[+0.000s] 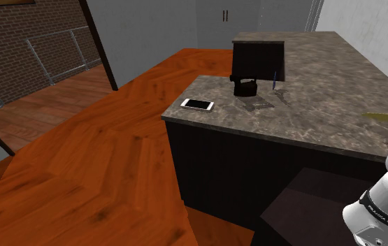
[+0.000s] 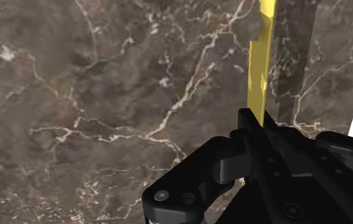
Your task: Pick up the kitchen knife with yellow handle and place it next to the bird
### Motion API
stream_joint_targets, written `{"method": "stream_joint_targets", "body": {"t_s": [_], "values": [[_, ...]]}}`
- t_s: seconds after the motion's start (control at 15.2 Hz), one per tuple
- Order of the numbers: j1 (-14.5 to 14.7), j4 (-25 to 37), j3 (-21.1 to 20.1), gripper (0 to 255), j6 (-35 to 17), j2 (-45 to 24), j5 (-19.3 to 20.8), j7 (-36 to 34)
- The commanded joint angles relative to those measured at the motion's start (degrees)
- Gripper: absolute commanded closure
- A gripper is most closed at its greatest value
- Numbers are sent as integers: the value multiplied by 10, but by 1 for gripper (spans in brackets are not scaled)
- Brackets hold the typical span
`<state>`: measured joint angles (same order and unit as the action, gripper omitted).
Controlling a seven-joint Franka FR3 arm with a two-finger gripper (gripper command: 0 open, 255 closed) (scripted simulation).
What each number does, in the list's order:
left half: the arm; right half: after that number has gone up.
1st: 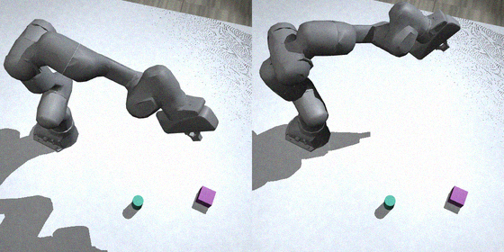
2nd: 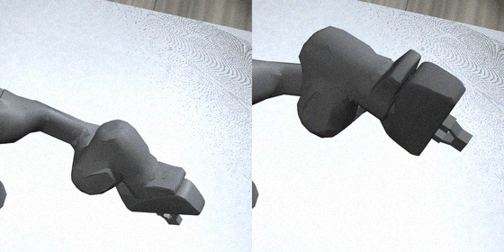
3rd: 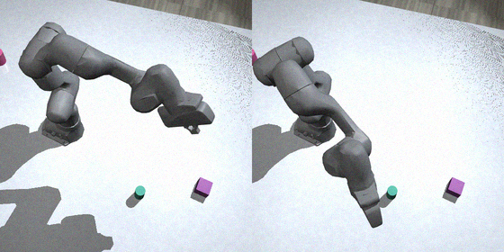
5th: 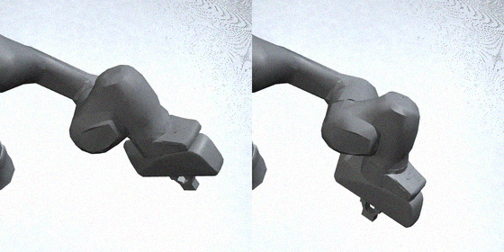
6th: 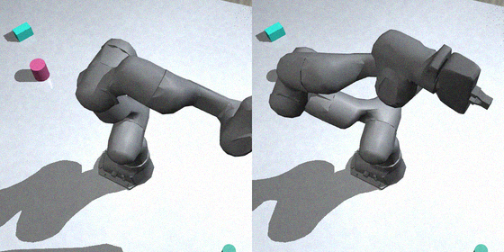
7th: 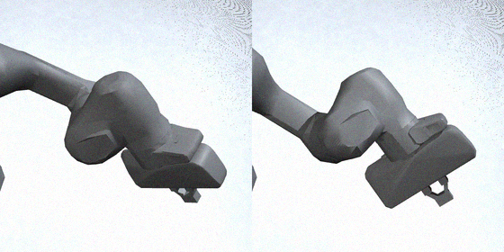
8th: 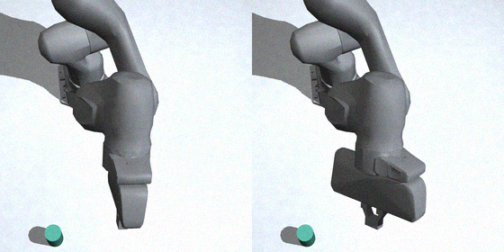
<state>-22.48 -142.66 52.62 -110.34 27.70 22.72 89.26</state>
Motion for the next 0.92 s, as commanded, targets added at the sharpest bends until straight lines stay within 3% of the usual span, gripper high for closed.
{"method": "stream_joint_targets", "body": {"t_s": [0.0,0.33,0.79,0.86], "values": [[5,-9,10,255,-20,-11,0,2],[17,-27,36,255,-65,-39,-4,11],[17,-27,36,255,-64,-39,-4,11],[17,-27,36,0,-64,-39,-4,11]]}}
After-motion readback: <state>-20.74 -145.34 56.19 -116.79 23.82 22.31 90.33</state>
